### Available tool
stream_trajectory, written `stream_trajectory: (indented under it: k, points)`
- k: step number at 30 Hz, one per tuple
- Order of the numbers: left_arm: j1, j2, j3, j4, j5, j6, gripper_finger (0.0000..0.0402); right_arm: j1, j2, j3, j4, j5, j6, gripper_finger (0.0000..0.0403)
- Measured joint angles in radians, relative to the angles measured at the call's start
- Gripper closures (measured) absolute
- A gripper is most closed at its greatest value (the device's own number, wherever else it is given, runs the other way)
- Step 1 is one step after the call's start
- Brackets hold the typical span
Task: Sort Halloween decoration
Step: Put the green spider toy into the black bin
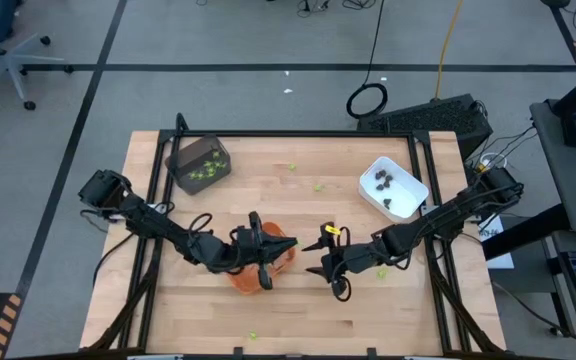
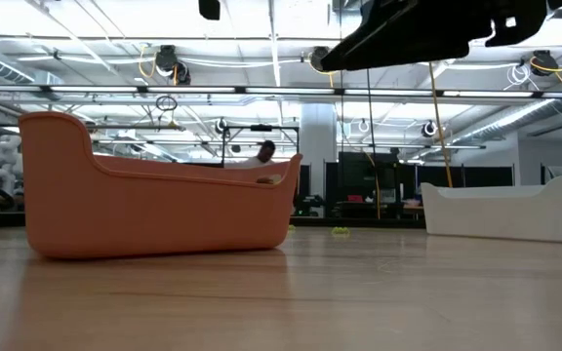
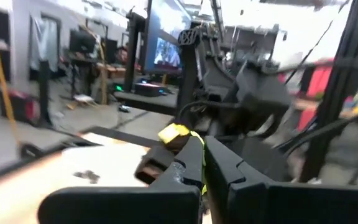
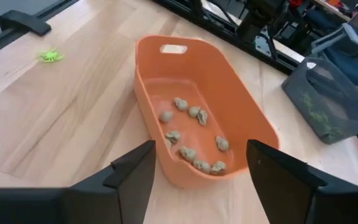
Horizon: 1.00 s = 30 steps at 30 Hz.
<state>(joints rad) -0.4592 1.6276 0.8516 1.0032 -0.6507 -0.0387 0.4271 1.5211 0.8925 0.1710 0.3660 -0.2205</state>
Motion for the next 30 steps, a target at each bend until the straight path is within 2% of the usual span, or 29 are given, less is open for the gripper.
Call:
stream_trajectory:
  k: [11,15,19,22,25,27,30]
  points:
    - [-0.001,0.0,0.0,-0.029,-0.014,0.478,0.0401,-0.003,-0.014,0.0,-0.176,-0.001,-0.029,0.0185]
    - [-0.001,0.0,0.0,-0.052,-0.023,0.732,0.0401,-0.003,-0.028,0.0,-0.245,-0.002,-0.022,0.019]
    - [-0.001,0.0,0.0,-0.113,-0.103,0.943,0.0401,-0.008,-0.05,0.0,-0.309,-0.004,0.003,0.0192]
    - [0.001,0.0,0.0,-0.156,-0.227,0.957,0.0401,-0.014,-0.063,0.0,-0.328,-0.004,0.019,0.0193]
    - [0.019,0.0,0.0,-0.151,-0.389,0.886,0.0401,-0.021,-0.064,0.0,-0.334,-0.005,0.024,0.0193]
    - [0.031,-0.016,-0.001,-0.16,-0.431,0.857,0.0401,-0.024,-0.064,0.0,-0.333,-0.005,0.024,0.0193]
    - [0.049,-0.066,-0.001,-0.16,-0.438,0.798,0.0401,-0.028,-0.064,0.0,-0.334,-0.005,0.02,0.0193]
